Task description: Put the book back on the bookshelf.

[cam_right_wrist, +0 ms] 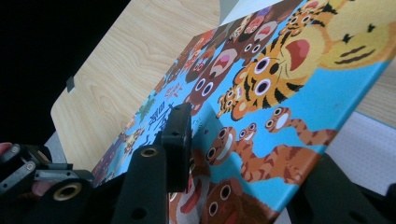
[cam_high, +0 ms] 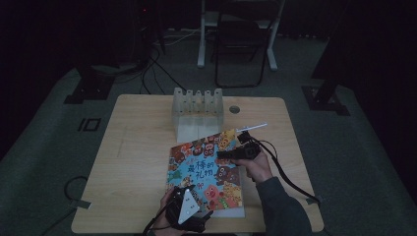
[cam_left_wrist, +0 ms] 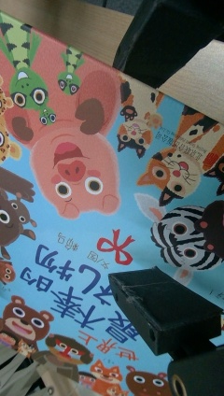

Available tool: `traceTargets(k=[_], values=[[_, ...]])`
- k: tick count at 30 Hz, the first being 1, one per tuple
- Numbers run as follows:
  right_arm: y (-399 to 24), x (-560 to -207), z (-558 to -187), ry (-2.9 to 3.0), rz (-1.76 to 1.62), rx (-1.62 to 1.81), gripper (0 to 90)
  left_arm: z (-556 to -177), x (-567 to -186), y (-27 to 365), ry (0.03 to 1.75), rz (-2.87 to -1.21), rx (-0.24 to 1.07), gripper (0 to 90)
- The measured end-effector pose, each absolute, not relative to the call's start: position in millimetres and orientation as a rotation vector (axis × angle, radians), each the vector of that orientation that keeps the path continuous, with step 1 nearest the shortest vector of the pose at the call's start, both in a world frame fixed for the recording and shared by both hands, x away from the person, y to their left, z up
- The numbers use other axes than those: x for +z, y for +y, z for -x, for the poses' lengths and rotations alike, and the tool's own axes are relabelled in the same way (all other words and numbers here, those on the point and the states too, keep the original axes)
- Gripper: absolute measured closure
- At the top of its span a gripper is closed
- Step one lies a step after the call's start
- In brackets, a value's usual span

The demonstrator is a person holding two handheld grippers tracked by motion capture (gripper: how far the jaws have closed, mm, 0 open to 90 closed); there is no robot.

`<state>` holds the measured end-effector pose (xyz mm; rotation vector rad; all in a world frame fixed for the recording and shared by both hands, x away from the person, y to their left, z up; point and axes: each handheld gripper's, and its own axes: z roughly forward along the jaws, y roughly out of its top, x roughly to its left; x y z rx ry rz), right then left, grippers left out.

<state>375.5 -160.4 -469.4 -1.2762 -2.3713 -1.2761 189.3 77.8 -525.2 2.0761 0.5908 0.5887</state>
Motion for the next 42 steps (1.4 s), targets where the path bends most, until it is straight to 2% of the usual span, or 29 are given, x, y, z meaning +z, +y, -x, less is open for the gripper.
traceTargets(k=[15,30,42], values=[[-170,-459,-370,-2.341,1.283,-1.337,68.6,-188,-519,86,0.548,-2.037,0.530,6.0],[-176,-452,-364,-2.340,1.255,-1.374,71.5,-197,-513,106,0.627,-1.990,0.559,6.8],[-180,-446,-357,-2.340,1.215,-1.435,73.7,-209,-511,130,0.720,-1.941,0.553,12.0]])
